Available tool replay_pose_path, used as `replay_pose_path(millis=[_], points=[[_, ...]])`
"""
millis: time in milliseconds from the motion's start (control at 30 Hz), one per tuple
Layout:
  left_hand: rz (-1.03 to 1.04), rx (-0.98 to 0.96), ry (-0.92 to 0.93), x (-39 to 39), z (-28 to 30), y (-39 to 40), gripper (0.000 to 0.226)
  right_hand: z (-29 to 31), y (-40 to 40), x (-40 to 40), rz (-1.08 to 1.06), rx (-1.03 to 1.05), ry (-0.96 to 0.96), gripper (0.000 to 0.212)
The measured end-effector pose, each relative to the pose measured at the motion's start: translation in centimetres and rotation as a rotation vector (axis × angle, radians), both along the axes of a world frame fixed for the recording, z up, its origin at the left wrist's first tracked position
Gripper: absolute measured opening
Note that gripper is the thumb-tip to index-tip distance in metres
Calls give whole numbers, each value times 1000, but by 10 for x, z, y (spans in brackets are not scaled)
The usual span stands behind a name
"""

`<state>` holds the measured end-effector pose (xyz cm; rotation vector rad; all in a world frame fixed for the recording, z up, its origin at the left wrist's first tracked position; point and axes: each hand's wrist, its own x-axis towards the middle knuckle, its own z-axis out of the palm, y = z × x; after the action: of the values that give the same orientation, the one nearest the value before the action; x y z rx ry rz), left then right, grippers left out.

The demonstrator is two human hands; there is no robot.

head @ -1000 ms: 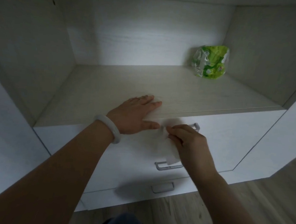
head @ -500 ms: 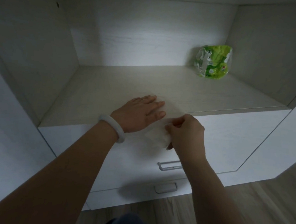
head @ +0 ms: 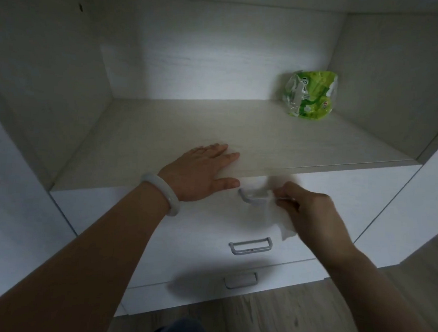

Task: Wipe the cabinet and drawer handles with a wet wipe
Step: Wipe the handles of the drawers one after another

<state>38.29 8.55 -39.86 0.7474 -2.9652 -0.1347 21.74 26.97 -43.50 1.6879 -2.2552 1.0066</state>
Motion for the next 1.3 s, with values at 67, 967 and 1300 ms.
replay_pose_path(millis=[67,967,1300], points=[[1,-6,-2,-1,-1,0,72,-4,6,-9,-22,-62,4,11],[9,0,8,-1,1,2,71,-16,7,-1,-399,-575,-565,15],[7,-2,16,-1,2,3,70,-8,-11,5,-244,-534,-1366,24]])
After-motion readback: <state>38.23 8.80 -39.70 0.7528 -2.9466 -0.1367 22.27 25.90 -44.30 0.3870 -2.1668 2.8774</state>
